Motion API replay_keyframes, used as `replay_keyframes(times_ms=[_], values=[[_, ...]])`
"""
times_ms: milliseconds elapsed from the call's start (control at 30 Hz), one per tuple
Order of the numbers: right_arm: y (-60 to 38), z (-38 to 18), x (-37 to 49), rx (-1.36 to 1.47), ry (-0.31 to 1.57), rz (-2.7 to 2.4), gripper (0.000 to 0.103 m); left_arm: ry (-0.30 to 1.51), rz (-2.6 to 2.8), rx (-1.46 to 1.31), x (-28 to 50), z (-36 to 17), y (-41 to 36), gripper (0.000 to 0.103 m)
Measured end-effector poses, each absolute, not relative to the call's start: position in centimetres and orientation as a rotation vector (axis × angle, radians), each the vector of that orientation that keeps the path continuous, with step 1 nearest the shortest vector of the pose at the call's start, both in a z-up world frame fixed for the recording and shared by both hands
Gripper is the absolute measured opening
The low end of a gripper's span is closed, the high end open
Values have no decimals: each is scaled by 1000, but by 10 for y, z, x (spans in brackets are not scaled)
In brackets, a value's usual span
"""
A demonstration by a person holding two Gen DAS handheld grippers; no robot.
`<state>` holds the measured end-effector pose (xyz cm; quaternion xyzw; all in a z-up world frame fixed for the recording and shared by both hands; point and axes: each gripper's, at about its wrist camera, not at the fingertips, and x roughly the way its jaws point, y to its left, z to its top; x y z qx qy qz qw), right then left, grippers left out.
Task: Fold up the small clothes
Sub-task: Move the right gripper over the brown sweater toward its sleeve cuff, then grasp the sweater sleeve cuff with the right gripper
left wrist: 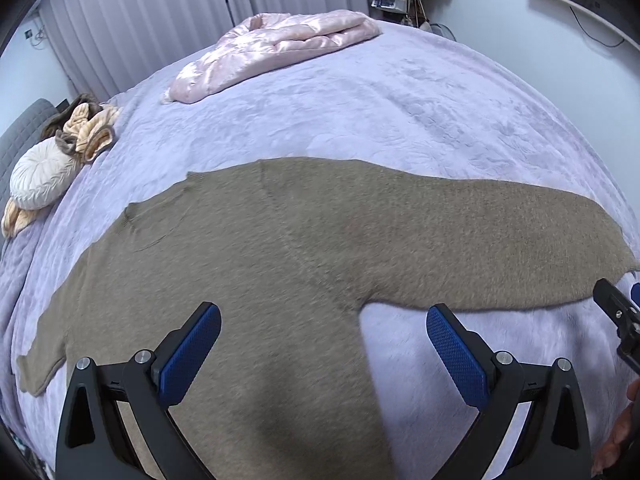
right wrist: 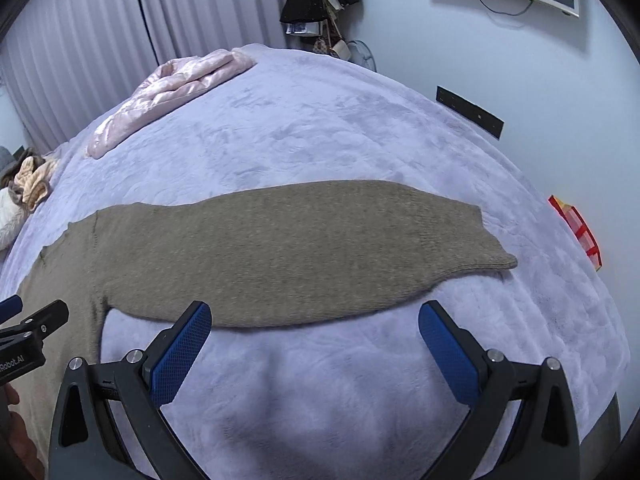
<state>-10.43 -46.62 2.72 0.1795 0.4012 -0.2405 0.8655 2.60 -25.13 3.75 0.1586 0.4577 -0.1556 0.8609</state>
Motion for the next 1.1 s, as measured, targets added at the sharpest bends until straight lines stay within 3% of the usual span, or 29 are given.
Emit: replay_keyframes(times_ms=[300, 400, 467, 567, 633, 767, 900, 933, 967, 1100], values=[[-538, -1, -100, 600, 816, -517, 102, 1011, -284, 346, 53, 6, -282, 103], [-546, 1, -87, 579, 791, -506, 85, 1037, -266, 345, 60, -7, -285, 103], [-553, 0, -81, 585, 795, -508, 59, 1055, -262, 330, 65, -13, -285, 103], [-559, 3, -84, 601, 764, -481, 32, 1059, -262, 294, 73, -14, -284, 103], [-562, 7, -89, 611, 730, -466, 27, 1065, -257, 270, 80, -15, -285, 103], [-567, 0, -86, 641, 753, -427, 26, 1099, -262, 244, 93, -19, -292, 103], [-572, -14, -80, 668, 776, -408, 33, 1113, -263, 252, 99, -28, -301, 103], [-572, -13, -82, 659, 766, -406, 27, 1116, -260, 257, 100, -31, -303, 103], [-571, -10, -84, 645, 752, -414, 7, 1114, -259, 259, 99, -33, -305, 103], [-564, 13, -96, 581, 687, -439, 6, 1082, -266, 295, 92, -37, -316, 103]])
